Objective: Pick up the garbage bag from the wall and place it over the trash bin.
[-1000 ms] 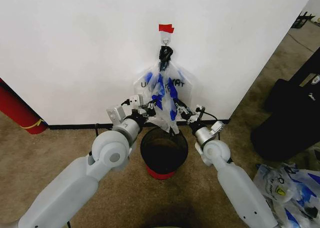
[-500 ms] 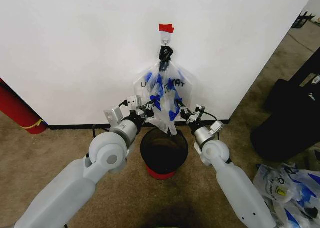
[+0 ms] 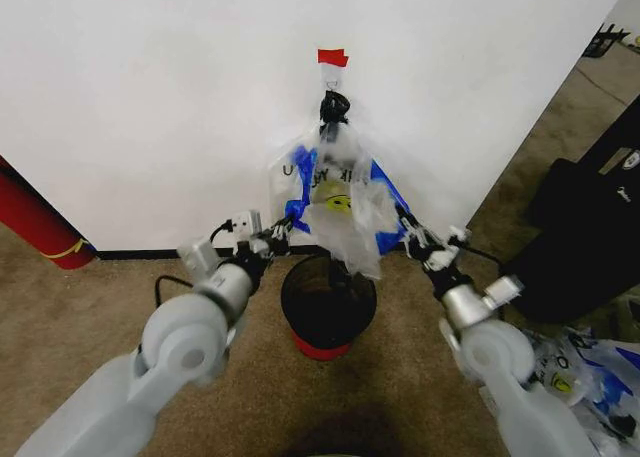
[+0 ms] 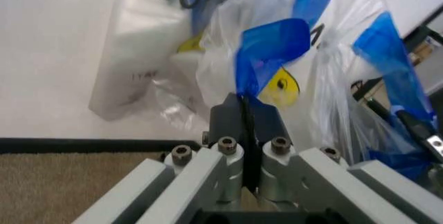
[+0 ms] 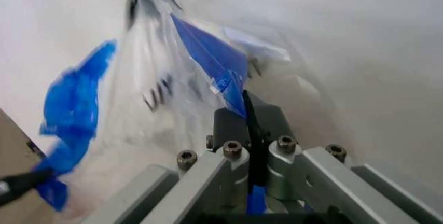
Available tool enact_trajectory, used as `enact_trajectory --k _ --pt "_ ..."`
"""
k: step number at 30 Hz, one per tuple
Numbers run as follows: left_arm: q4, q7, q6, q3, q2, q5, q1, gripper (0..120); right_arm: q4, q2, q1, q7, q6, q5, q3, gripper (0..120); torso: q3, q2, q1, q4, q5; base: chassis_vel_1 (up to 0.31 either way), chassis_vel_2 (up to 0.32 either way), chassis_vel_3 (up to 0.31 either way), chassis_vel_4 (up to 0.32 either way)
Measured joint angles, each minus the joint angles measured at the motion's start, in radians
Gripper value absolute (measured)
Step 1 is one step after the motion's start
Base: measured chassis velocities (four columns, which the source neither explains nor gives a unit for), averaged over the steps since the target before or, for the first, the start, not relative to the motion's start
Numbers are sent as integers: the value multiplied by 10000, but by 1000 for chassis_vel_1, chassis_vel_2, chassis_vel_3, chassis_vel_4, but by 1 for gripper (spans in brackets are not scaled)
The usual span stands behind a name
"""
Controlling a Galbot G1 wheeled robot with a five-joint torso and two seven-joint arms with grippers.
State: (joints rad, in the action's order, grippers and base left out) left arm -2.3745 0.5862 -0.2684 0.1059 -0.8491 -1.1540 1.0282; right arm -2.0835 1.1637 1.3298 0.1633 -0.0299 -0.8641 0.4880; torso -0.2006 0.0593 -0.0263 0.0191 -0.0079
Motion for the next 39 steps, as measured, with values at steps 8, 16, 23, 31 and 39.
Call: enact_trajectory --k 8,16,23,31,39 --pt "-991 37 67 224 71 489 1419 0 -935 112 1661 455 253 591 714 0 -1 0 0 4 0 0 0 0 0" --pt "-1297 -117 271 552 -75 1353 2813 0 -1419 340 2640 733 619 1239 893 0 -2 0 -2 1 -2 0 0 0 0" --pt "-1301 -174 236 993 -62 1446 3313 0 -1941 264 3057 783 634 1230 1122 0 -3 0 -3 2 -1 0 0 0 0" --pt "-1288 -338 413 1200 -273 2066 4150 0 -1789 396 3536 1015 950 1402 1051 0 -3 1 -3 2 -1 0 0 0 0" --pt "-1274 -246 402 1801 -159 1969 4216 0 -2100 476 3212 737 795 1310 696 0 -3 0 -3 1 -1 0 0 0 0"
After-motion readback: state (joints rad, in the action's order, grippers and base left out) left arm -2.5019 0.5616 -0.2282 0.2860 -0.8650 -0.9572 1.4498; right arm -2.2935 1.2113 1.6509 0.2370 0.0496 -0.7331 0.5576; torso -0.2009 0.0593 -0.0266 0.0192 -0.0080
